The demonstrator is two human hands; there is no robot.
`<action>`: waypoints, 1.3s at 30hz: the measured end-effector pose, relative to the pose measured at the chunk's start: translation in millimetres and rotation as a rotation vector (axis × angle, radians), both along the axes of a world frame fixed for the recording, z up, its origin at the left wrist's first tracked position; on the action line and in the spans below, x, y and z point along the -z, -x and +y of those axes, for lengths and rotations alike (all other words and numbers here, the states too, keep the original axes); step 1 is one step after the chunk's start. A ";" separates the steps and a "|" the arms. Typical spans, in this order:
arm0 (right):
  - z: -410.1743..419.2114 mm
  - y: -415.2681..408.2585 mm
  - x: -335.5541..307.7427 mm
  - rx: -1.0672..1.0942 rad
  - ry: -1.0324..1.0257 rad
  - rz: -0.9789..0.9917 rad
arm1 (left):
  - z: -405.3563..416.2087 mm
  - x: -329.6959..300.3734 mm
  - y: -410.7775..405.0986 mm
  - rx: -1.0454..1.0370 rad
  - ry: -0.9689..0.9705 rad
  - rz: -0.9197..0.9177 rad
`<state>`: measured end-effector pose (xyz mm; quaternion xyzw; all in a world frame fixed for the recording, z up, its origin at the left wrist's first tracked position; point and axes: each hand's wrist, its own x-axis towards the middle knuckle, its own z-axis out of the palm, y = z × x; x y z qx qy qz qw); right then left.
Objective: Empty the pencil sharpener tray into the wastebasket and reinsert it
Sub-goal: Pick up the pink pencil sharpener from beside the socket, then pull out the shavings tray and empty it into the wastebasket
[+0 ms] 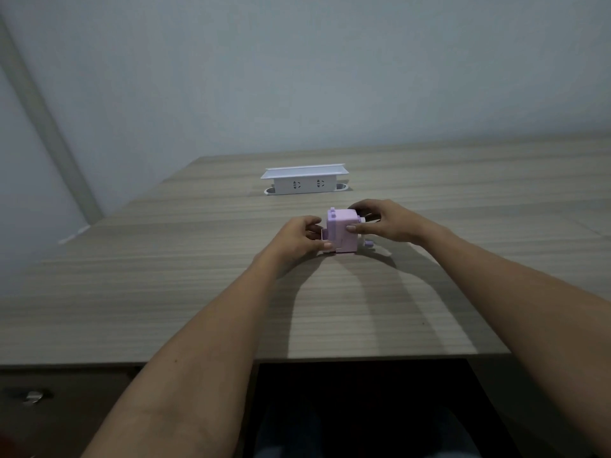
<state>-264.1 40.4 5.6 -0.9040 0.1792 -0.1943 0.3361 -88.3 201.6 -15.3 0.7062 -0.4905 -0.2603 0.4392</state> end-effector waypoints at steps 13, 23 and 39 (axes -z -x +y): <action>3.1 1.4 -0.8 0.036 -0.030 0.018 | 58.0 -18.6 -62.2 -0.131 0.005 -0.021; 29.4 13.1 -43.4 0.135 0.107 -0.071 | 51.8 -69.2 -33.3 -0.046 0.109 -0.040; 35.4 142.0 -97.3 0.231 -0.032 -0.216 | -13.1 -128.9 109.7 0.220 0.212 -0.095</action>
